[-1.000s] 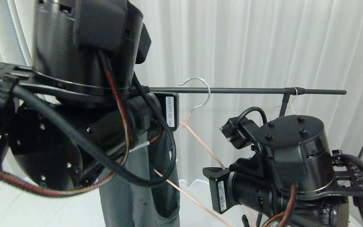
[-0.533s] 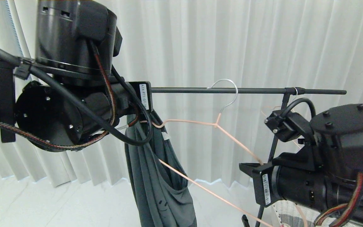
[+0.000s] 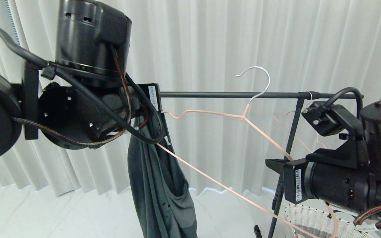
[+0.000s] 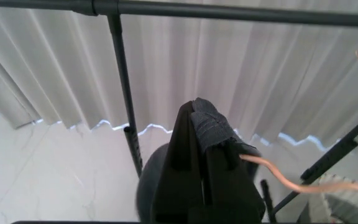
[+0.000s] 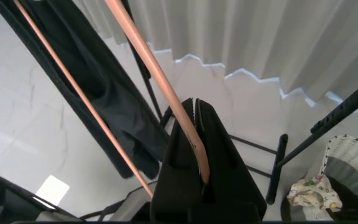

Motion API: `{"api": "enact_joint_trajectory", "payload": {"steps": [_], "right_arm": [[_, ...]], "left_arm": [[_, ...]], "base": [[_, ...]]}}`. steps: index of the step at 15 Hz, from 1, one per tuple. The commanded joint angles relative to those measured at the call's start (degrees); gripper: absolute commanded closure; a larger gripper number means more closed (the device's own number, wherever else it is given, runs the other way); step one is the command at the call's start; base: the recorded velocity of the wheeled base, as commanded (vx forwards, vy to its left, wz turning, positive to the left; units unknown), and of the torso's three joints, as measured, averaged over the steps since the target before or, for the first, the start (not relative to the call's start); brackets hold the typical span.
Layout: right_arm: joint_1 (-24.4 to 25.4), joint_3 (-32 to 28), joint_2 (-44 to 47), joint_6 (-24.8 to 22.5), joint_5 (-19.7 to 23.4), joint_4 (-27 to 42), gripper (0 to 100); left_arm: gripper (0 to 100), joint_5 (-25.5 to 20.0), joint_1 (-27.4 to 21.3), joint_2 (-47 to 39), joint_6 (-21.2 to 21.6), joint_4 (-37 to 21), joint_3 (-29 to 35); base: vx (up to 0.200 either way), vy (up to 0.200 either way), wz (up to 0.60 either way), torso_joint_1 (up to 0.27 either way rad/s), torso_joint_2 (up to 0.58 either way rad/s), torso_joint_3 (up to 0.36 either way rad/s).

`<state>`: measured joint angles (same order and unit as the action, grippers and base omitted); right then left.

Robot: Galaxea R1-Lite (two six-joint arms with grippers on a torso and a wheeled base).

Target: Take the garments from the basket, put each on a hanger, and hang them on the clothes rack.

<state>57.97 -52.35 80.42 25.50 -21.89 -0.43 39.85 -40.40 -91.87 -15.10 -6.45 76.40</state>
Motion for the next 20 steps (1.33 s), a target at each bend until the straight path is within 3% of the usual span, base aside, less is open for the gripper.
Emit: {"api": "enact_joint_trajectory", "payload": {"steps": [1,7,14,17,20], "right_arm": [[-1.45,-0.12,-0.44,-0.01,-0.08,0.51,100],[-1.1,-2.76,3.51,-0.01,-0.08,-1.95,100],[0.57,-2.23,4.22,0.34,-0.08,-1.07,100],[0.13,-2.85,7.73,0.43,-1.48,-5.99,100],[0.22,-5.93,10.9,0.43,-1.57,-6.69,100]], "left_arm": [[100,0.05,0.5,-0.59,-0.1,-0.06,0.86],[100,0.05,-4.42,-0.94,-1.33,-0.06,0.77],[100,0.05,-4.07,-1.12,-1.86,-0.06,0.86],[100,0.05,-4.95,-1.21,-3.62,-0.06,0.86],[100,0.05,-6.97,-1.21,-4.76,-0.06,0.95]], "base": [[0.0,0.0,0.0,0.0,0.0,0.0],[0.0,0.0,0.0,0.0,0.0,0.0],[0.0,0.0,0.0,0.0,0.0,0.0],[0.0,0.0,0.0,0.0,0.0,0.0],[0.0,0.0,0.0,0.0,0.0,0.0]]}}
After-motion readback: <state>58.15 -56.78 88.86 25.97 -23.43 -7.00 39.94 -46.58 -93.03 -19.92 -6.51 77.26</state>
